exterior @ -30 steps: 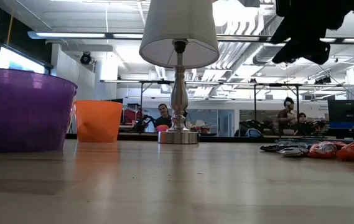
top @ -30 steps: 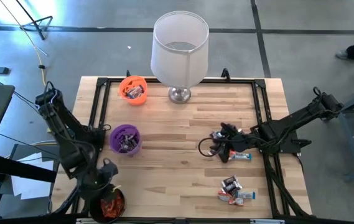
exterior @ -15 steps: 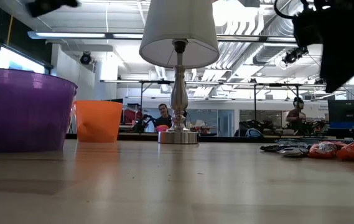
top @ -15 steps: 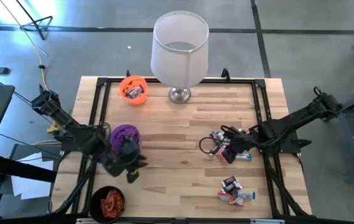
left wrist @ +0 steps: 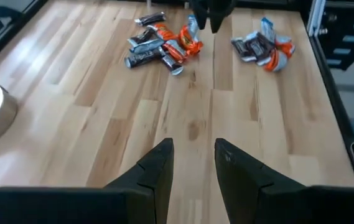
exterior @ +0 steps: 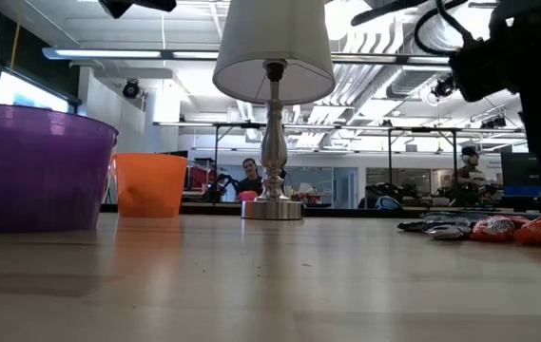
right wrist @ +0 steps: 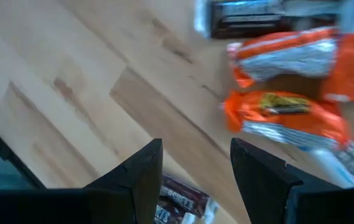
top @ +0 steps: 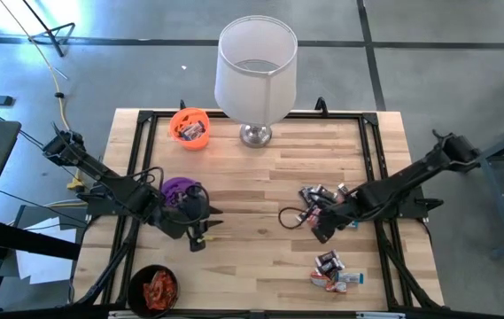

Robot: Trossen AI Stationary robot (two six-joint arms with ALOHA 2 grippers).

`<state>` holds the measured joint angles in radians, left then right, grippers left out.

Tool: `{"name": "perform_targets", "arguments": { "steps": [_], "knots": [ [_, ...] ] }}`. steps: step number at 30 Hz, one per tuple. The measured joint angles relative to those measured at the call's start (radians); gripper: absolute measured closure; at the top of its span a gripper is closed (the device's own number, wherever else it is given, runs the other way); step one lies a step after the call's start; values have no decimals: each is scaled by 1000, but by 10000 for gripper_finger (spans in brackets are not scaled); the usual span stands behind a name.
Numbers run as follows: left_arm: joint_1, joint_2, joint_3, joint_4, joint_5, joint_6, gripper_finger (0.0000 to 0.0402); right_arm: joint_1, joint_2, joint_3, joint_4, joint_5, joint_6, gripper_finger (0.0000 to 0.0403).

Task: Sort candy
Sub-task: Put the orange chocolate into the black bucket

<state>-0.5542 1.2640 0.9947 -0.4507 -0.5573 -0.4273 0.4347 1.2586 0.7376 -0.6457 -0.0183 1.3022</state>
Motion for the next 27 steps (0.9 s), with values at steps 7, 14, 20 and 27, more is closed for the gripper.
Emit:
{"name": "perform_targets", "arguments": {
  "steps": [7, 14, 20, 27],
  "knots": [
    [13, 0, 0, 0, 2, 82, 298, -10, 54, 0, 21, -16, 2, 219],
    [42, 0, 0, 0, 4, 91, 298, -10, 56, 0, 24, -38, -15, 219],
    [55, 0, 0, 1, 4, 92, 298, -9, 56, 0, 26, 61, -72, 219],
    [58, 0, 0, 0, 4, 91, 298, -5, 56, 0, 80, 104, -125, 223]
  ]
}}
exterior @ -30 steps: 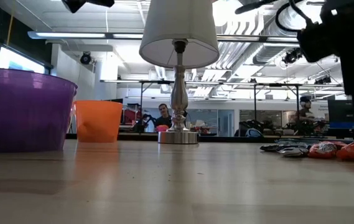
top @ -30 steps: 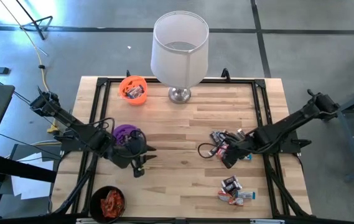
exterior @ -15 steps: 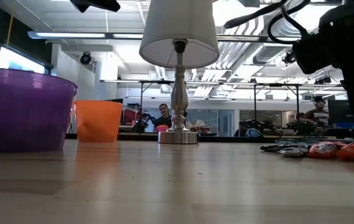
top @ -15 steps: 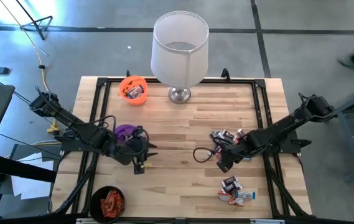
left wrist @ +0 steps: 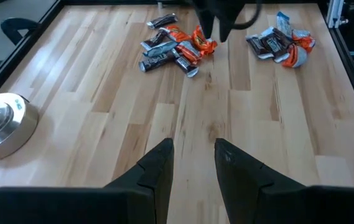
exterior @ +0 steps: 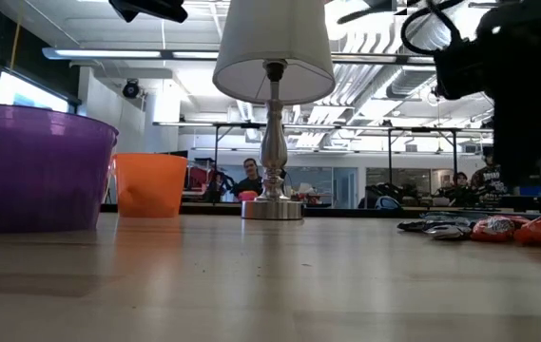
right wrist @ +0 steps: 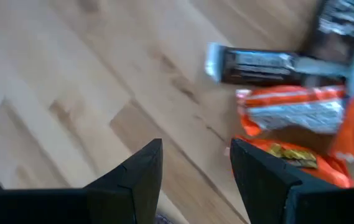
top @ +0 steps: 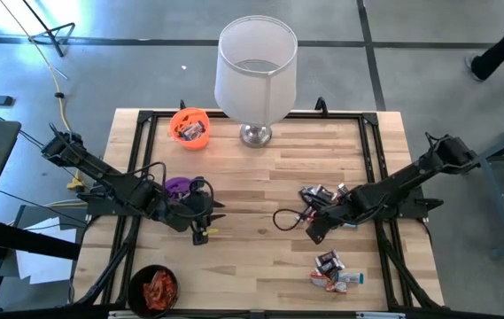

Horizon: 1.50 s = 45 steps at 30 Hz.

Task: Sort candy
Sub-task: Put the orange chocolate into the black bucket

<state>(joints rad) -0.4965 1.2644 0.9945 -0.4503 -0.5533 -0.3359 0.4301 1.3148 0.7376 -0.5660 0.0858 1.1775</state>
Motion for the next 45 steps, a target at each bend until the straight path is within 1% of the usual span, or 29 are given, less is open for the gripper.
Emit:
{"name": "perform_targets", "arguments": {
  "steps": [4, 7, 8, 9, 10, 12, 13, 14, 17, 21, 23, 27, 31, 34, 38, 45],
  "knots": [
    [0, 0, 0, 0, 0, 0, 298, 31, 0, 0, -17, -2, -188, 242],
    [0, 0, 0, 0, 0, 0, 298, 49, 0, 0, -62, 48, -262, 261],
    [0, 0, 0, 0, 0, -1, 298, 52, 0, 0, -76, 68, -228, 267],
    [0, 0, 0, 0, 0, -2, 298, 46, 0, 0, -97, 81, -145, 272],
    [0, 0, 0, 0, 0, -6, 298, 35, 0, 0, -121, 91, -26, 276],
    [0, 0, 0, 0, 0, -19, 298, 15, 0, 0, -169, 99, 268, 282],
    [0, 0, 0, 0, 0, -18, 298, 11, 0, 0, -187, 102, 388, 283],
    [0, 0, 0, 0, 0, -17, 298, 16, 0, 0, -190, 106, 463, 284],
    [0, 0, 0, -1, 0, 3, 298, 43, 0, 0, -186, 127, 561, 284],
    [0, 0, 0, -6, 8, 24, 298, 72, 0, 0, -186, 200, 723, 284],
    [0, 0, 0, -24, 27, 32, 298, 82, 0, 0, -191, 204, 775, 284],
    [0, 0, 0, -107, 29, 59, 298, 100, 22, 0, -196, 202, 873, 284],
    [0, 0, 0, -166, 34, 68, 298, 121, 72, 0, -182, 171, 940, 284],
    [-7, 0, 0, -193, 61, 116, 298, 129, 113, 0, -175, 142, 965, 284],
    [-12, 0, 0, -197, 98, 163, 298, 128, 153, 0, -171, 141, 969, 284],
    [-11, 0, 0, -232, 103, 173, 298, 127, 228, 6, -166, 133, 953, 284]
  ]
}}
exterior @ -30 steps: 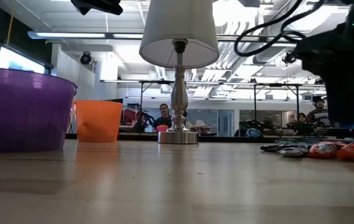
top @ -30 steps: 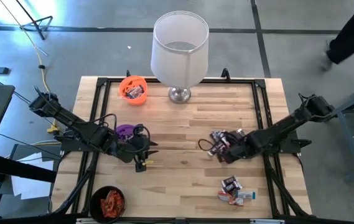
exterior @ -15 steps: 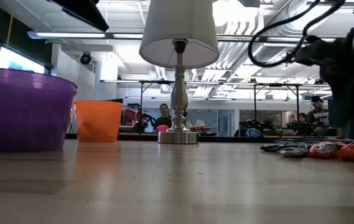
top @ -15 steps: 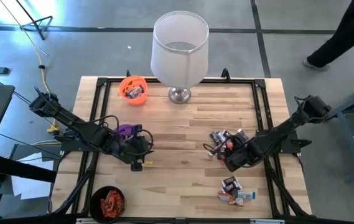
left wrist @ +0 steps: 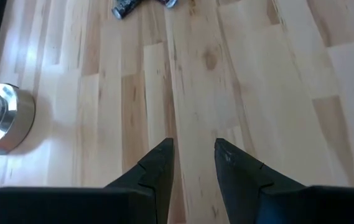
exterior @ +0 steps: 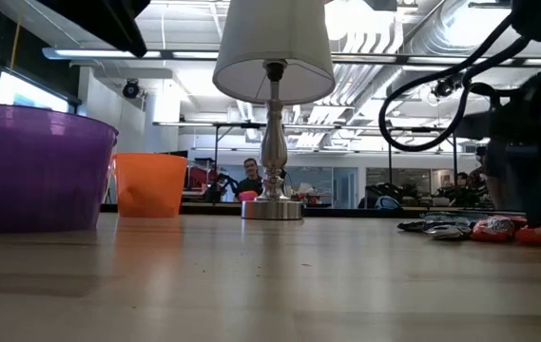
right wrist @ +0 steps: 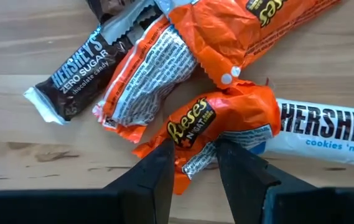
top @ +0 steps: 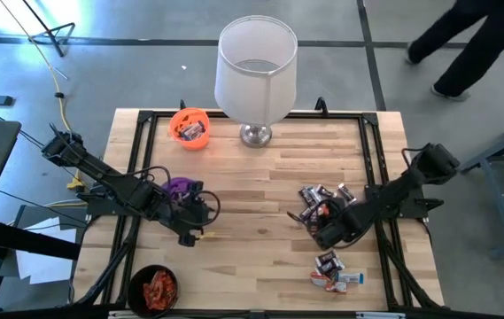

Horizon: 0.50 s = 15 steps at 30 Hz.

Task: Sort candy
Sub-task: Put the orange chocolate into the black bucket

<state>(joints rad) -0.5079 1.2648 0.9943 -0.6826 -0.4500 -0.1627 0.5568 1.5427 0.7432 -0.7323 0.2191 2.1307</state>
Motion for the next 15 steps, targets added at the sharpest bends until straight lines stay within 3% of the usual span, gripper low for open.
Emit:
{"name": "perform_targets", "arguments": {
  "steps": [15],
  "knots": [
    [0, 0, 0, -21, 7, -1, 298, 0, 72, 2, 10, 15, -97, 273]
  ]
}}
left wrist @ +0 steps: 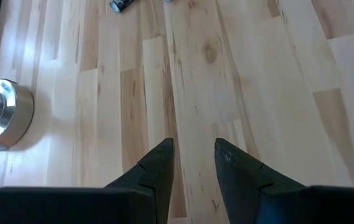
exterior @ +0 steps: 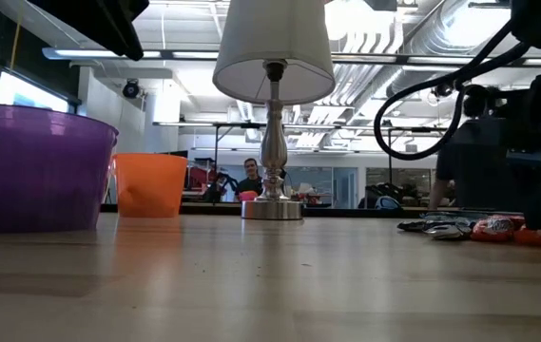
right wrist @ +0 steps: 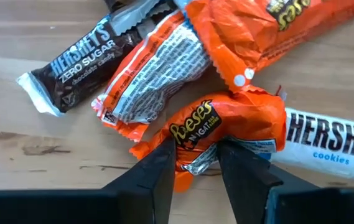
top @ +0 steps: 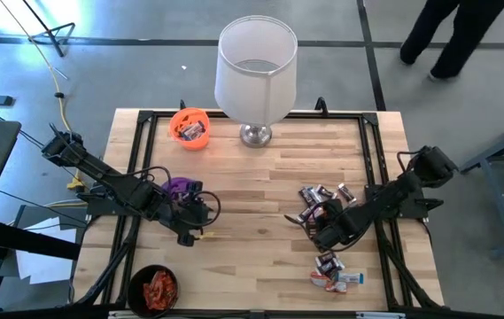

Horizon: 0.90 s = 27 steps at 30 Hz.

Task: Sort candy
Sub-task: Put the orange chocolate into the black bucket

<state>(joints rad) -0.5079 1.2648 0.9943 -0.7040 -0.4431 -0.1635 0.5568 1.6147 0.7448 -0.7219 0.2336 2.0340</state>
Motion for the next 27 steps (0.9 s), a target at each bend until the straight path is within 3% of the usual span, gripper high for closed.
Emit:
{"name": "perform_targets", "arguments": {
  "steps": [7, 18, 27],
  "knots": [
    [0, 0, 0, -1, 0, -8, 298, -3, 3, -2, 3, 13, 6, 279],
    [0, 0, 0, 2, 0, -18, 298, -4, 0, -2, 13, 13, 1, 390],
    [0, 0, 0, 26, -13, -75, 298, 6, -74, 38, -17, -45, -111, 399]
  ]
}}
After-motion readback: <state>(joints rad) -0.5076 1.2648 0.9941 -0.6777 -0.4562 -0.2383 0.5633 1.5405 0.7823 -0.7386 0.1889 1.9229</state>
